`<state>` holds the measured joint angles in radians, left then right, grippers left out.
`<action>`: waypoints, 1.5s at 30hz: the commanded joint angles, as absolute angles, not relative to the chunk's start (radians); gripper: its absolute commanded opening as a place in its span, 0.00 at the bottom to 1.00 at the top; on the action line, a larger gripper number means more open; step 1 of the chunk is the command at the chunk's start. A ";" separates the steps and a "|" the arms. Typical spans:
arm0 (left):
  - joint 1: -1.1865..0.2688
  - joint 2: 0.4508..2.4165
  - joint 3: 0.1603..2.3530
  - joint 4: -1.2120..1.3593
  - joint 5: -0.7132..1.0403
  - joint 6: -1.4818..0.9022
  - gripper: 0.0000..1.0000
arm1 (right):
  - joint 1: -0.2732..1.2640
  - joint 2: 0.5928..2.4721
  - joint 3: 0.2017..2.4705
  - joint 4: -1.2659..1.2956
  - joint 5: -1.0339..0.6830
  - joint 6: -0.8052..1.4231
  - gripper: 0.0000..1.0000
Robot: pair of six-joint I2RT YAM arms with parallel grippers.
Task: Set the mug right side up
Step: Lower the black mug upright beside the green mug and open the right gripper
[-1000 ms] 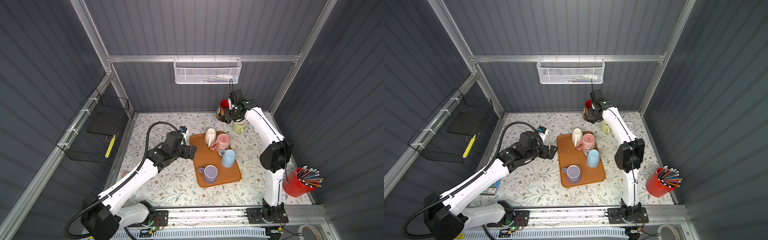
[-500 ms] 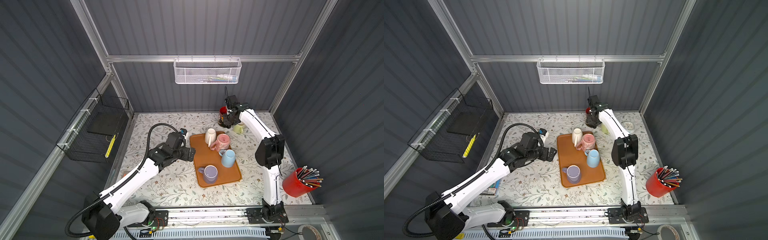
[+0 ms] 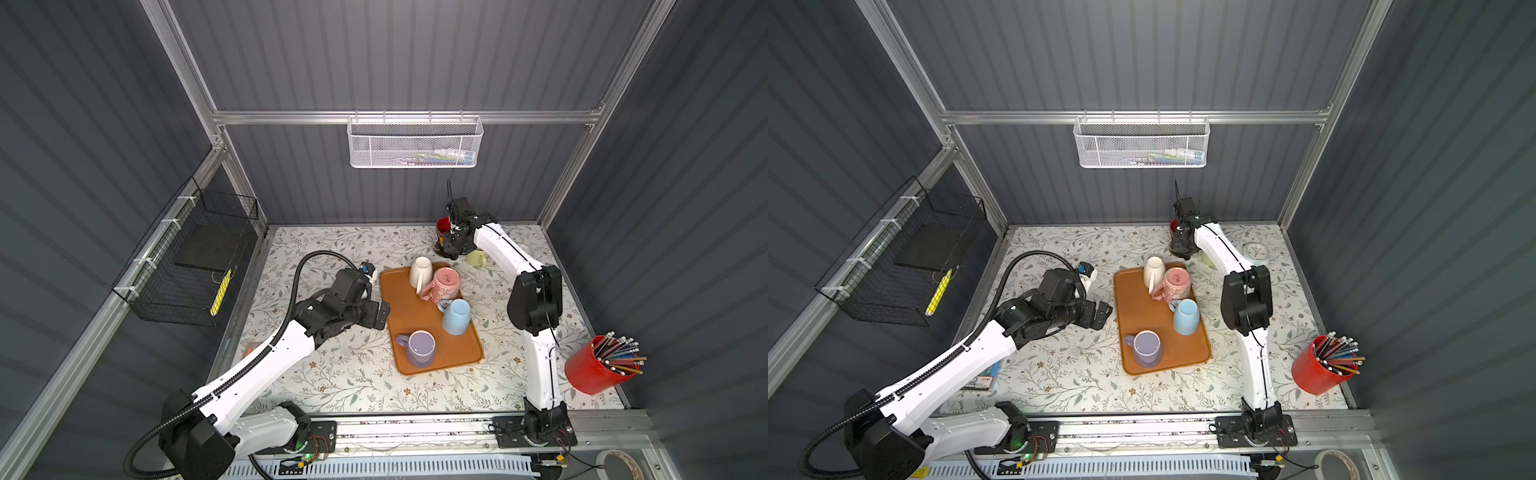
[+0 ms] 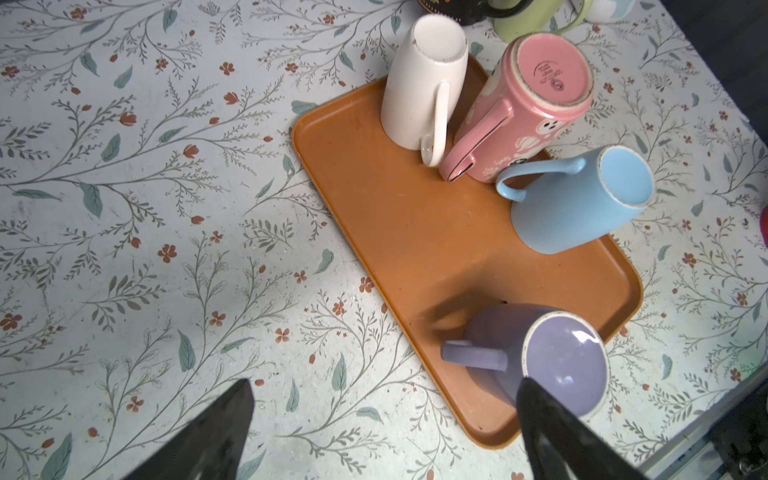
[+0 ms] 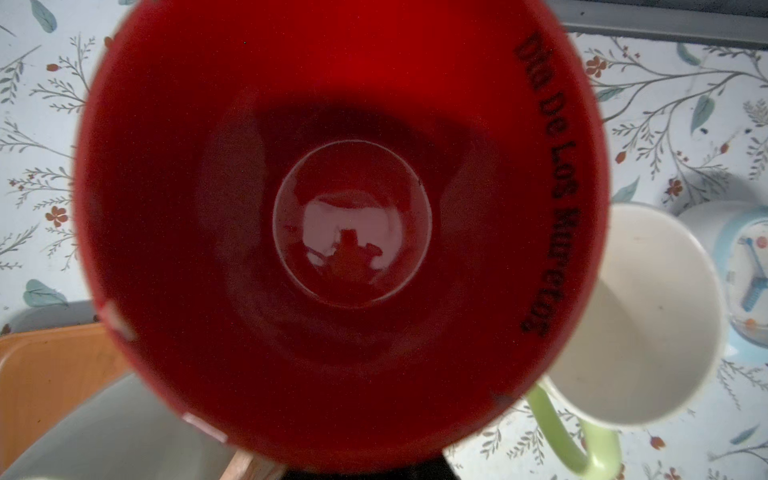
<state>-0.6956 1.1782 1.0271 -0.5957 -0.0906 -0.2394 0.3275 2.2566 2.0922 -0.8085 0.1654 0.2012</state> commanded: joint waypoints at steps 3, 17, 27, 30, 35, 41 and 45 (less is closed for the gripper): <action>-0.701 1.205 1.082 -0.664 -0.103 -0.222 0.98 | 0.319 2.245 2.080 -0.687 0.201 0.207 0.00; -0.706 1.239 1.111 -0.673 -0.086 -0.210 0.98 | 0.305 2.263 2.019 -0.651 0.213 0.198 0.00; -0.706 1.256 1.136 -0.704 -0.085 -0.175 0.98 | 0.302 2.269 2.008 -0.645 0.209 0.187 0.12; -0.706 1.242 1.147 -0.727 -0.092 -0.141 0.98 | 0.301 2.263 1.999 -0.647 0.205 0.184 0.24; -0.706 1.260 1.202 -0.814 -0.101 -0.067 0.97 | 0.302 2.247 1.985 -0.648 0.203 0.182 0.38; -0.706 1.310 1.262 -0.883 -0.038 0.015 0.90 | 0.302 2.186 1.947 -0.638 0.194 0.190 0.49; -0.711 1.359 1.284 -0.910 -0.006 0.056 0.82 | 0.304 2.106 1.897 -0.620 0.177 0.197 0.56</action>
